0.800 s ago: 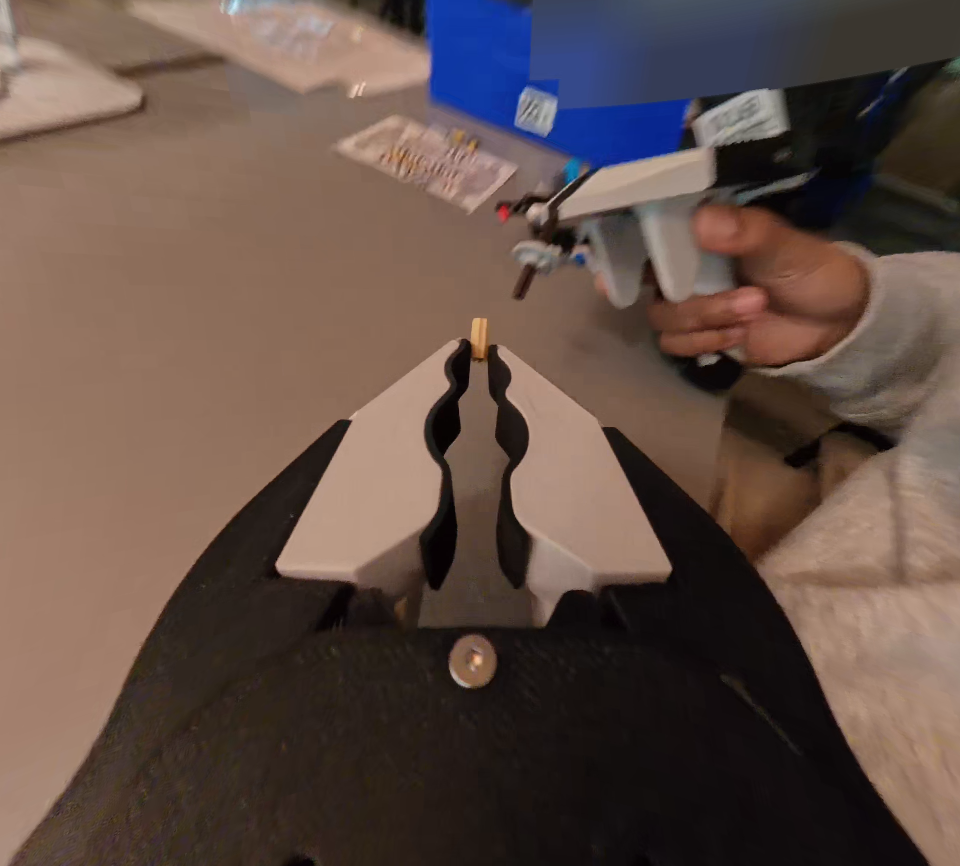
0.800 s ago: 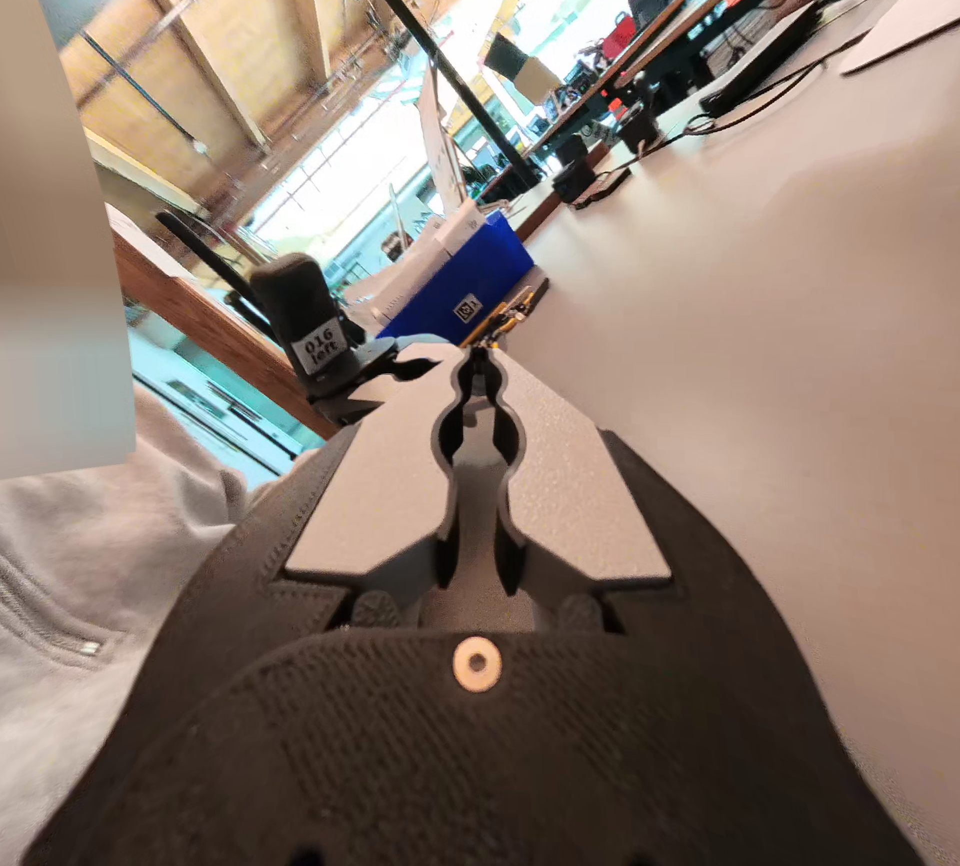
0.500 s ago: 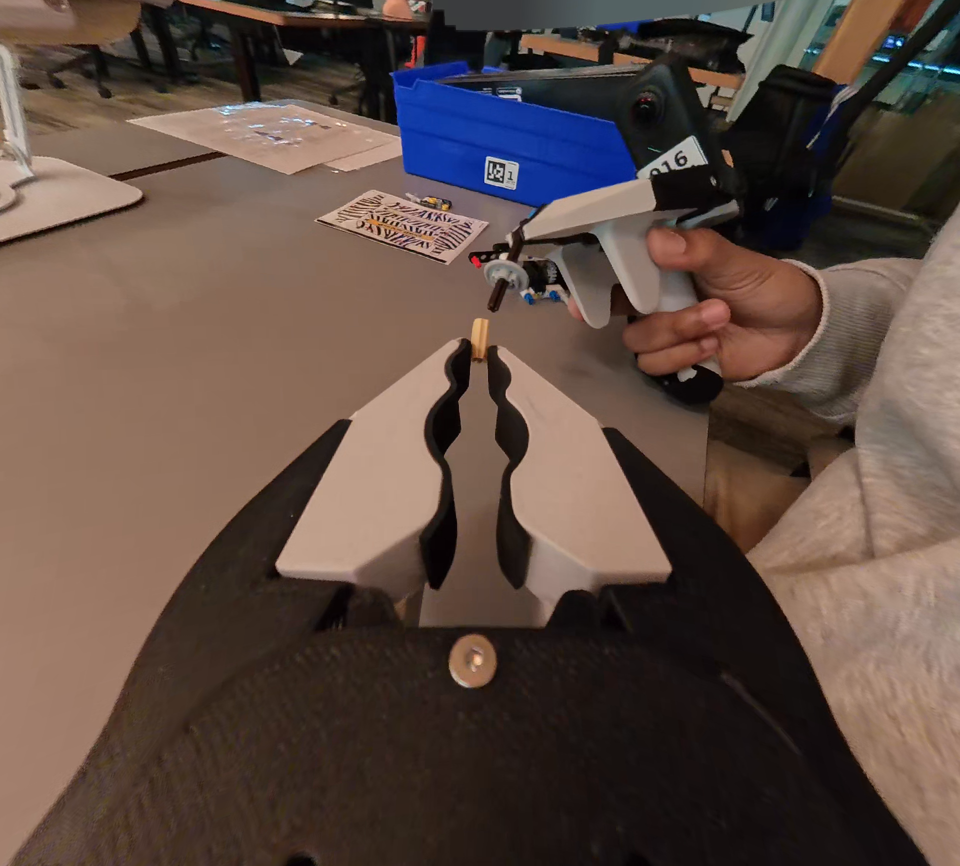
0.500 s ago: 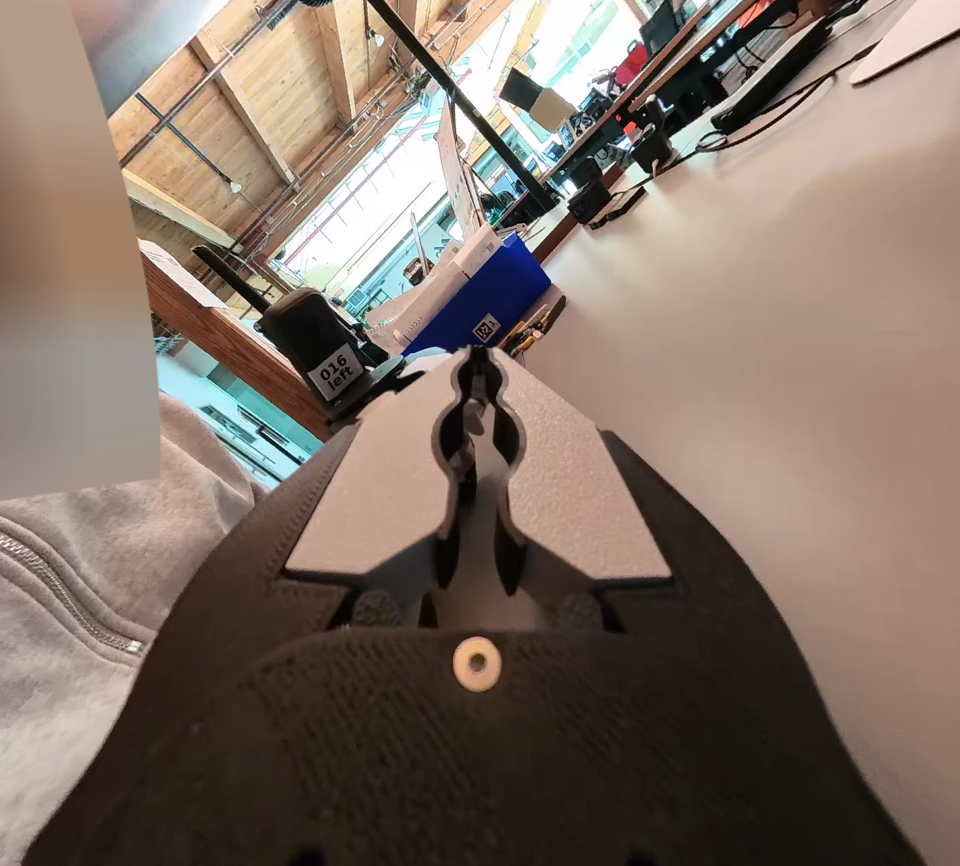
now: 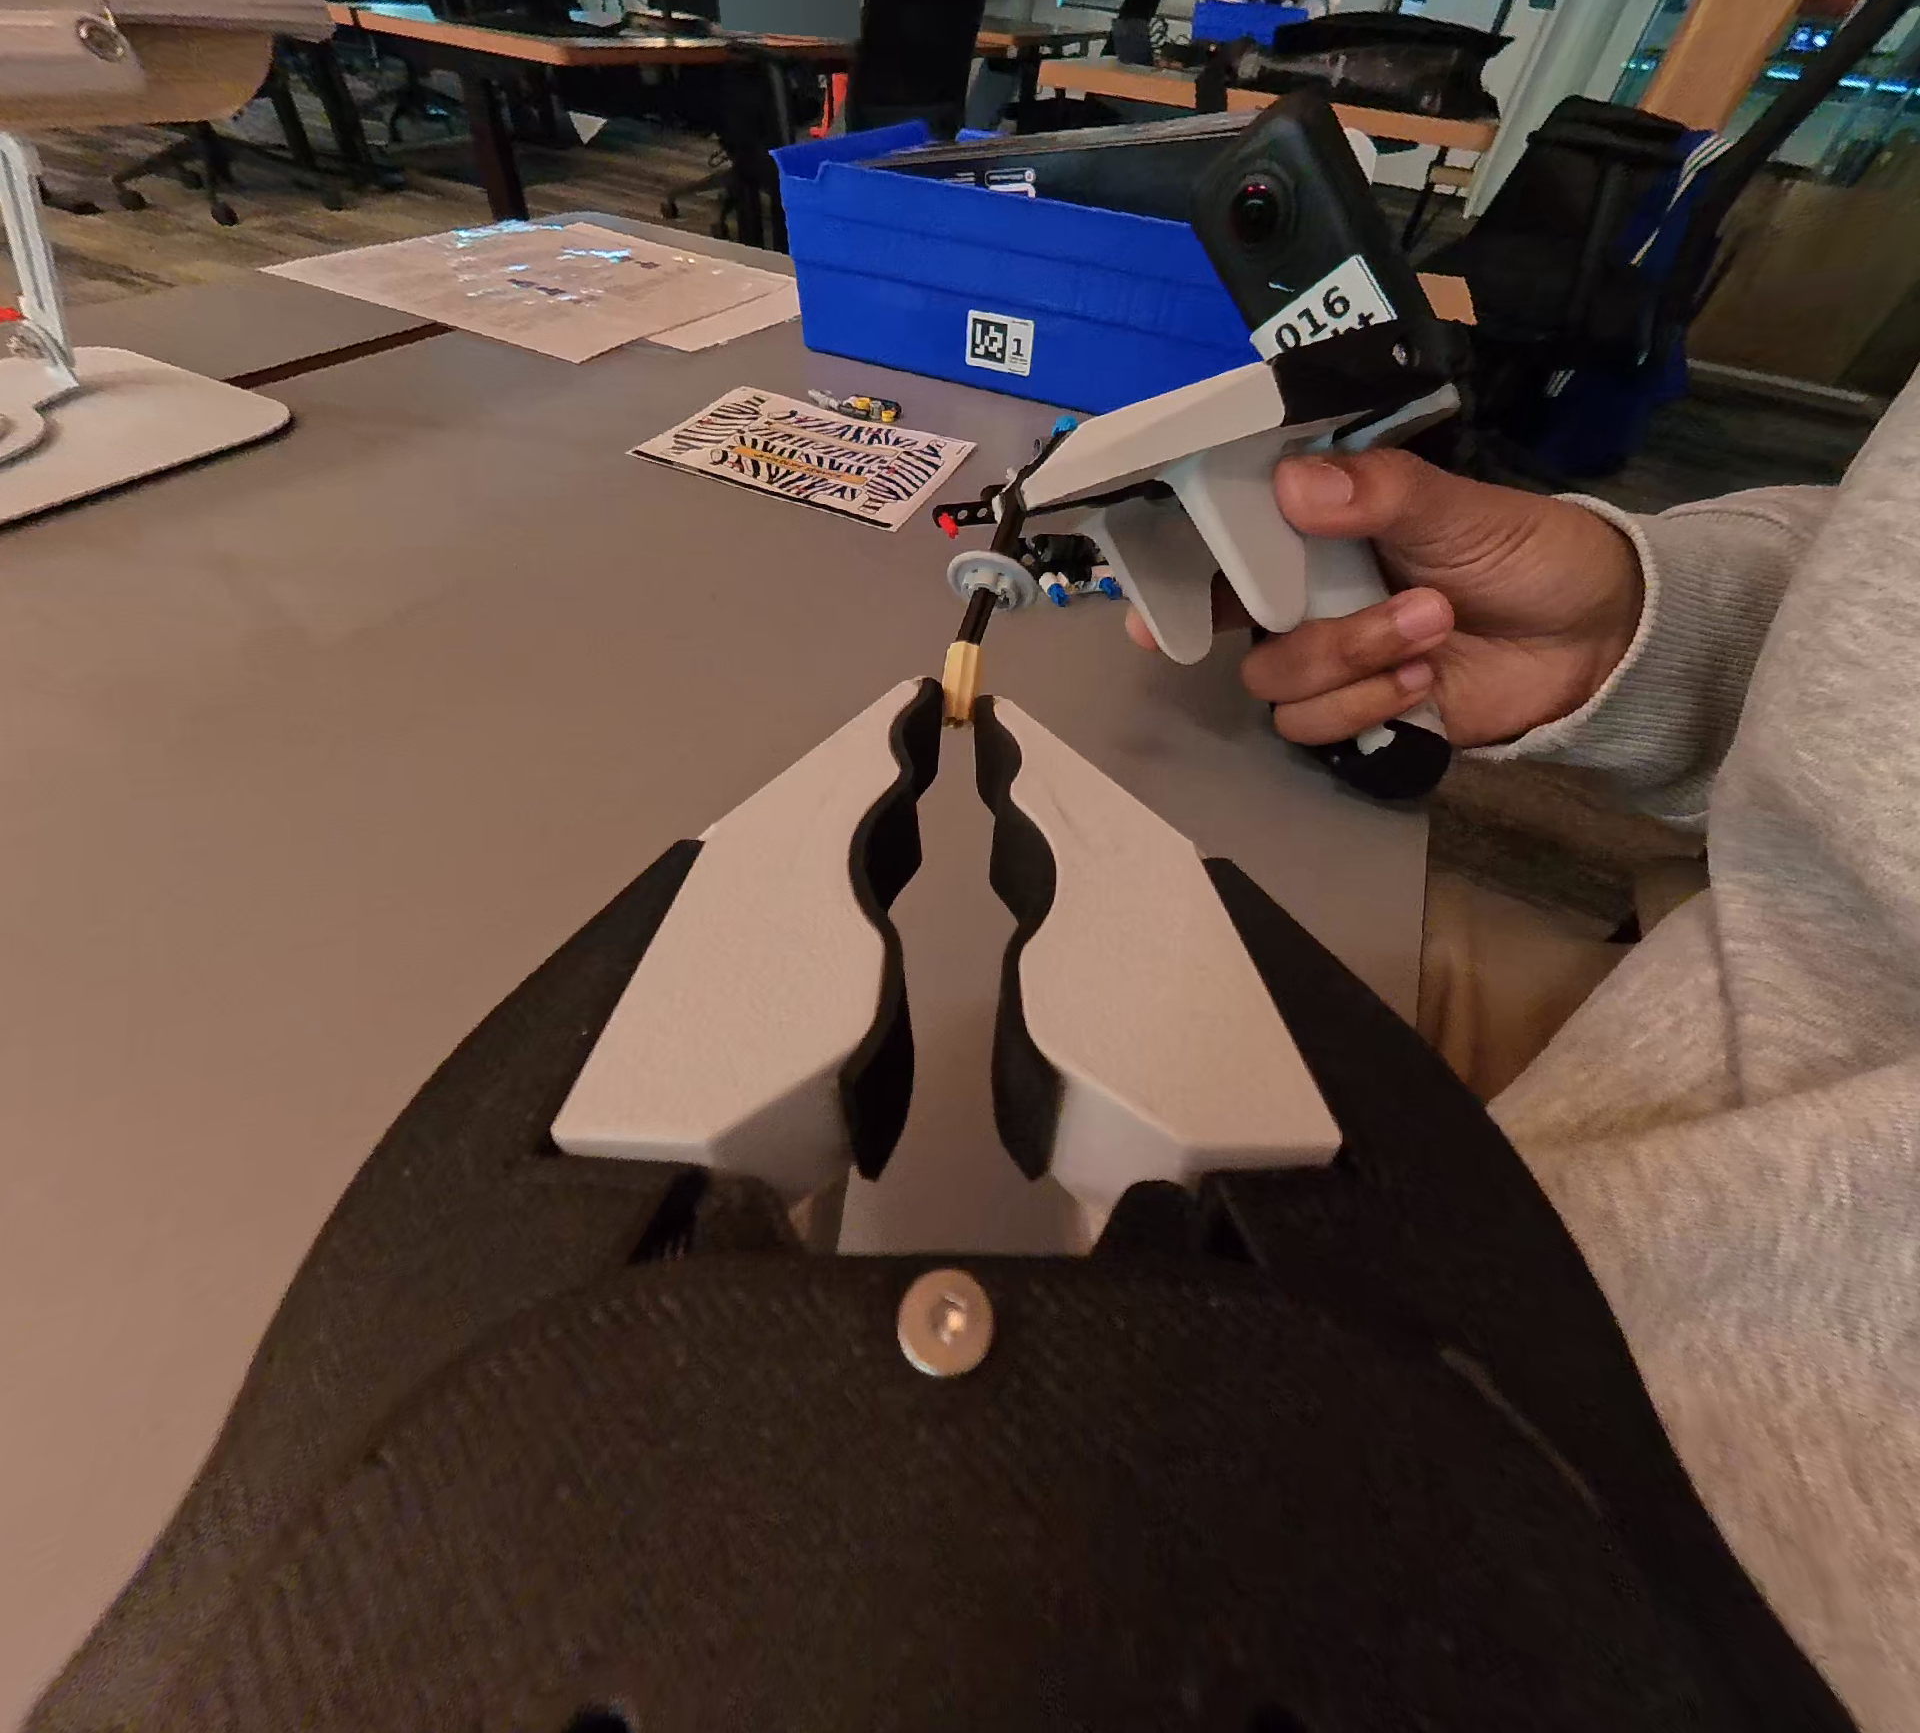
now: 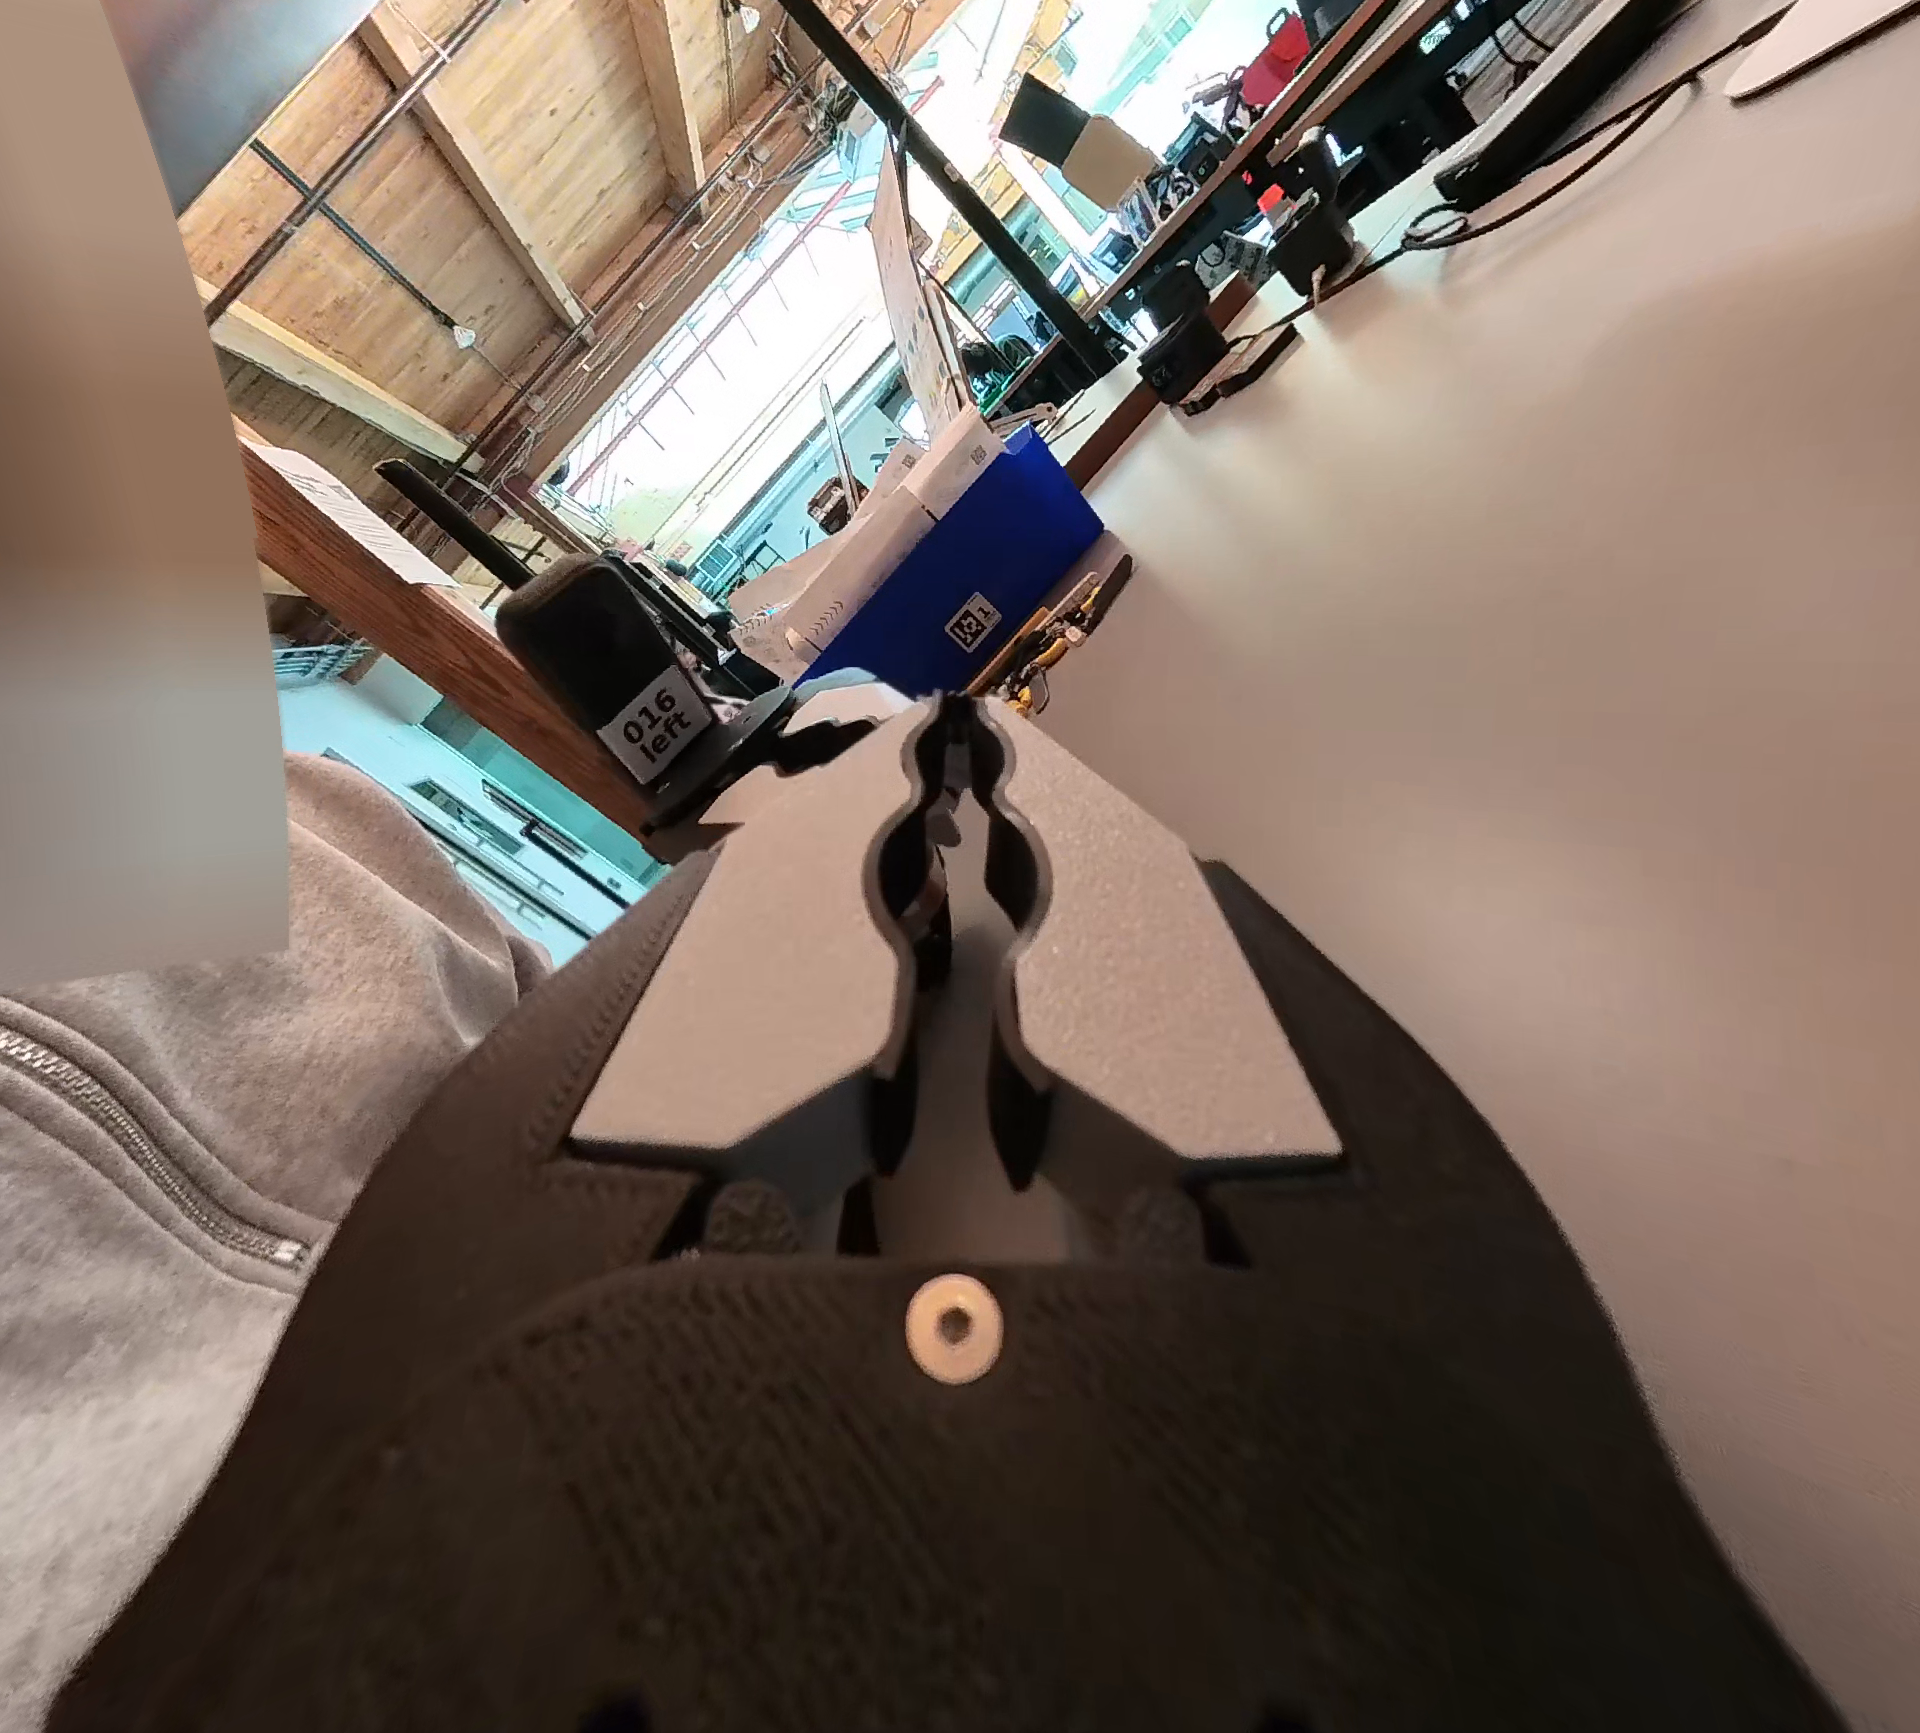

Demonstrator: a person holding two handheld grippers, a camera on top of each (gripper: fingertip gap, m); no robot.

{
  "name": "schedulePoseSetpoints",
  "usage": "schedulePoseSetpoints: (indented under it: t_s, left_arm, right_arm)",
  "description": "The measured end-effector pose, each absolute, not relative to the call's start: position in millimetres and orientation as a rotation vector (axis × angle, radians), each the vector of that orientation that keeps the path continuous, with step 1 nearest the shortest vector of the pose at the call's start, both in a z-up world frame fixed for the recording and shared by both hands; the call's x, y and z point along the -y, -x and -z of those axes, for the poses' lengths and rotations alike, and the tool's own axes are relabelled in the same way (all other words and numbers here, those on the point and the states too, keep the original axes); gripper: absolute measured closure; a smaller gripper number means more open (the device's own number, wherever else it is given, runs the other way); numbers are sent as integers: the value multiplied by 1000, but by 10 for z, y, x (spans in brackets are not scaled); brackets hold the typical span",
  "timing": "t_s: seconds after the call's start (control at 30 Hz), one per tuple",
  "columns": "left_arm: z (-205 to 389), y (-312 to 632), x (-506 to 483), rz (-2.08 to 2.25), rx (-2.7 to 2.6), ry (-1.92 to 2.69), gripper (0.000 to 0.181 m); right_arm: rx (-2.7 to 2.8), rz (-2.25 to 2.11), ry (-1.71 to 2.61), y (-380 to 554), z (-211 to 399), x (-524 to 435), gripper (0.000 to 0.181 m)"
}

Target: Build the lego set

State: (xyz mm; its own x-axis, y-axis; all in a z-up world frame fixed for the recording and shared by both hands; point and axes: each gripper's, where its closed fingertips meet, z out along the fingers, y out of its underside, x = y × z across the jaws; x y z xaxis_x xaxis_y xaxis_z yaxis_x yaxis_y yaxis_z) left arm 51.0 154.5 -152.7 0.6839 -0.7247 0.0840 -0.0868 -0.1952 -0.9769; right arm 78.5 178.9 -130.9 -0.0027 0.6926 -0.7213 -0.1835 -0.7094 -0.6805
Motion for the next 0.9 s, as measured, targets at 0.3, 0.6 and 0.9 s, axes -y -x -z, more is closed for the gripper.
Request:
schedulePoseSetpoints:
  t_s: [0.3, 0.6, 0.9]
  left_arm:
    - [1548, -543, -1498, 610, -735, 1676, 178]
    - [1495, -507, -1500, 633, -699, 1650, 179]
    - [1507, -510, -1504, 628, -701, 1658, 179]
  right_arm:
    - [615, -1786, 1712, -804, 1356, -1738, 180]
    - [533, -1878, 1705, -788, 1345, -1734, 179]
    - [533, -1884, 1729, -789, 1380, -1730, 179]
